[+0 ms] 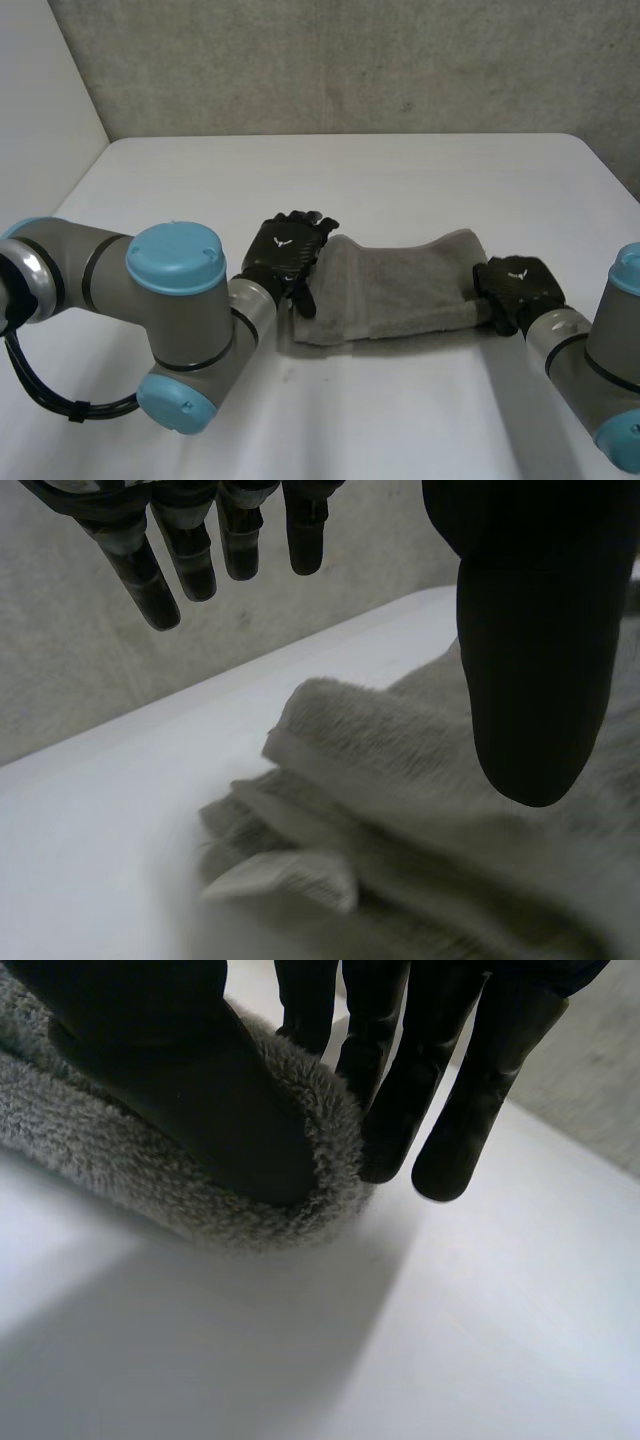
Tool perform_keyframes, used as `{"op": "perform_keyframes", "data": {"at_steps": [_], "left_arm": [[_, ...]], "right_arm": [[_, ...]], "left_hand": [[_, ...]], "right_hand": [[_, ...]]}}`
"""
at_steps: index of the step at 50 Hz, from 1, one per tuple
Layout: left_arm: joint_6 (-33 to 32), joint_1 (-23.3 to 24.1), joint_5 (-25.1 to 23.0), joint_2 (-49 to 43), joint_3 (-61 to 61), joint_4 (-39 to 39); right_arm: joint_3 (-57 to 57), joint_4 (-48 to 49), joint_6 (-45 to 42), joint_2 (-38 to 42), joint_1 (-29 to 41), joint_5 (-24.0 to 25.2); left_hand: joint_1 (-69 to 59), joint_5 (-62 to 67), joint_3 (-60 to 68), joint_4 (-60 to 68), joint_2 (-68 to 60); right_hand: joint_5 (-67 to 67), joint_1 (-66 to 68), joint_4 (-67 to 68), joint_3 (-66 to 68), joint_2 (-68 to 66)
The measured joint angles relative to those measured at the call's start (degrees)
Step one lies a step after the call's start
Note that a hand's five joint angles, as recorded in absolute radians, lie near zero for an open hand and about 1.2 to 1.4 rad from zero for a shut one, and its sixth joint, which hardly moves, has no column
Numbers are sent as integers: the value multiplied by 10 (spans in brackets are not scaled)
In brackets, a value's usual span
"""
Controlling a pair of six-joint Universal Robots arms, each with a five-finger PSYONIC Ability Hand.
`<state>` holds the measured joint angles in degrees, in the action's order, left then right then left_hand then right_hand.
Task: Fold the towel.
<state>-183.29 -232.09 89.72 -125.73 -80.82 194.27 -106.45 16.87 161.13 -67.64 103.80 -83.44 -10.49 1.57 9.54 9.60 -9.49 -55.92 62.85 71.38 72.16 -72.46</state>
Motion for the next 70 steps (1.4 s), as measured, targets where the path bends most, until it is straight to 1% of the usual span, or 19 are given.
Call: {"op": "perform_keyframes", "data": {"at_steps": [2,9,17,18,19,26,27,28,30,31,32,33,35,37,41,45,50,61,70], "left_arm": [[-1,1,15,1,-2,-2],[-4,-9,32,48,-30,-7],[-5,-59,33,156,-101,-9],[-5,-59,33,156,-101,-9],[-6,-72,32,178,-118,-8],[-6,-101,31,220,-156,-6],[-5,-103,31,222,-158,-6],[-5,-106,30,226,-162,-5],[-4,-108,29,227,-164,-5],[-4,-109,29,228,-164,-5],[-4,-109,28,228,-164,-5],[-3,-109,27,227,-162,-4],[-1,-108,26,224,-154,-3],[0,-105,25,220,-144,-2],[5,-91,24,199,-111,0],[24,-56,24,150,-47,-3],[67,-14,18,66,43,-23],[138,16,0,-81,167,-127],[138,6,63,-107,139,-170]], "right_arm": [[7,25,-6,5,0,-2],[65,54,-53,7,21,-10],[177,52,-166,47,201,-8],[177,52,-166,47,201,-8],[192,51,-189,68,243,-3],[209,45,-232,129,322,32],[209,44,-233,132,324,35],[208,41,-237,140,331,40],[207,39,-238,141,333,41],[205,35,-238,141,334,41],[203,34,-236,138,333,39],[202,31,-232,133,333,35],[192,25,-202,105,321,21],[186,22,-180,89,313,14],[162,19,-59,24,262,1],[142,11,83,-39,196,-2],[147,-40,187,-65,125,5],[227,-170,206,26,80,47],[285,-199,197,117,95,111]], "left_hand": [[0,0,0,0,0],[0,0,0,0,0],[0,0,0,-1,0],[0,0,0,-1,0],[0,0,0,-1,0],[0,0,0,-1,0],[0,0,0,-1,0],[0,0,0,-1,0],[0,0,0,-1,0],[0,0,0,-1,0],[0,0,0,-1,0],[0,0,0,-1,0],[0,0,0,-1,0],[0,0,0,-1,0],[0,0,0,-1,0],[0,0,0,-1,0],[0,0,0,1,-3],[0,0,0,1,-4],[0,0,0,4,-6]], "right_hand": [[-10,-1,57,38,-11],[-10,3,62,43,-11],[-18,3,62,47,-11],[-18,3,62,47,-11],[-18,3,62,47,-11],[-19,3,62,48,-11],[-2,-11,33,19,15],[78,-75,-86,-99,136],[78,-75,-86,-99,136],[291,-293,-316,-330,361],[291,-293,-316,-330,361],[451,-429,-492,-507,526],[502,-460,-566,-579,573],[502,-460,-566,-579,573],[505,-460,-569,-586,573],[505,-460,-569,-586,573],[505,-460,-569,-586,573],[505,-460,-569,-586,573],[505,-460,-569,-586,573]]}}
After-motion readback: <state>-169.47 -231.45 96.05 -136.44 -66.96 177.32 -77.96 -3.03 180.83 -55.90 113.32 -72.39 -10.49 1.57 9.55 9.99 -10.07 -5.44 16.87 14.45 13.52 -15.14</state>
